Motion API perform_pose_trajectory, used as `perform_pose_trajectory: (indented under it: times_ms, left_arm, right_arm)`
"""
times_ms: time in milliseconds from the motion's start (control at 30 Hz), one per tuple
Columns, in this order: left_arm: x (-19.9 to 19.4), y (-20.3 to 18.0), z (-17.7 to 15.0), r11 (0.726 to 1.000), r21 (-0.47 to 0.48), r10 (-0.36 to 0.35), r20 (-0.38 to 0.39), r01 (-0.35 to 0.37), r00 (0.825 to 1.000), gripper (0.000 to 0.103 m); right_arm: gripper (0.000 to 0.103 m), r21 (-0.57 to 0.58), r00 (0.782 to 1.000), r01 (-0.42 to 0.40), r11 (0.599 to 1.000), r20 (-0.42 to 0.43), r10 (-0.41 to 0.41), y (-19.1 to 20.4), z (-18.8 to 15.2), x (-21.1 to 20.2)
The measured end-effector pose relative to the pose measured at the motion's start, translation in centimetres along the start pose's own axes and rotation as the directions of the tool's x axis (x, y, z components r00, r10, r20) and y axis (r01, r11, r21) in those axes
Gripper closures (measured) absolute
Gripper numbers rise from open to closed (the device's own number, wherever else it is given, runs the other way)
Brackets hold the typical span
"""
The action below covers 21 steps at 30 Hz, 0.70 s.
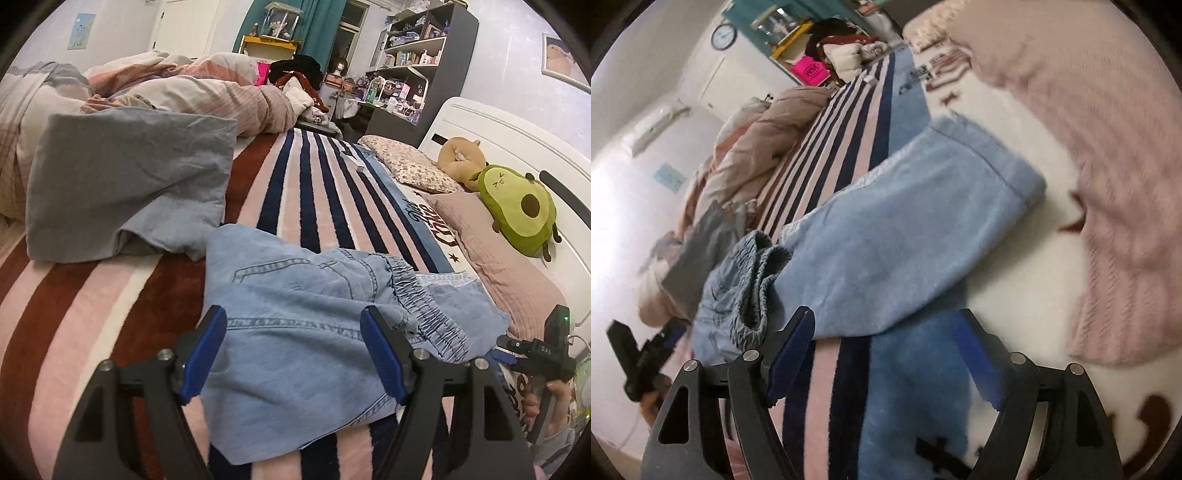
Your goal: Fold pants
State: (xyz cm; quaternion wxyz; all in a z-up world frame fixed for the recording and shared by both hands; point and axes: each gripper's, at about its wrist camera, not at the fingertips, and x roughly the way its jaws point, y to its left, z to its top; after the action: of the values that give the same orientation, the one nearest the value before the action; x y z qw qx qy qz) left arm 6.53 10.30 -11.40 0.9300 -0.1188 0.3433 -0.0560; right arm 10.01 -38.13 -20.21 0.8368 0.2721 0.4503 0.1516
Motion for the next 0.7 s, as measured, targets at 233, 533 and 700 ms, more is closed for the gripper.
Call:
perform_pose_trajectory:
  times_ms: [233, 533, 700]
  left_arm:
    - [0.7, 0.0, 0.2, 1.000, -0.008, 0.007, -0.004, -0.007, 1.000, 0.032]
    - [1.2, 0.6, 0.2, 1.000, -0.020, 0.007, -0.007, -0.007, 1.000, 0.032]
    - [0.4, 0.9, -0.1, 1.000, -0.014, -0.010, 0.014, 0.010, 1.000, 0.032]
  right_arm:
    - [0.028, 0.000, 0.997, 0.011, 1.000, 0.076, -0.011, 0.2, 2.2, 2.0]
    - [0.085, -0.019, 0.995, -0.007, 1.000, 0.101, 0.009, 1.1, 3.9, 3.7]
    - [0.096, -0.102, 0.986, 0.013, 0.995, 0.166, 0.004, 3.9, 4.5, 2.8]
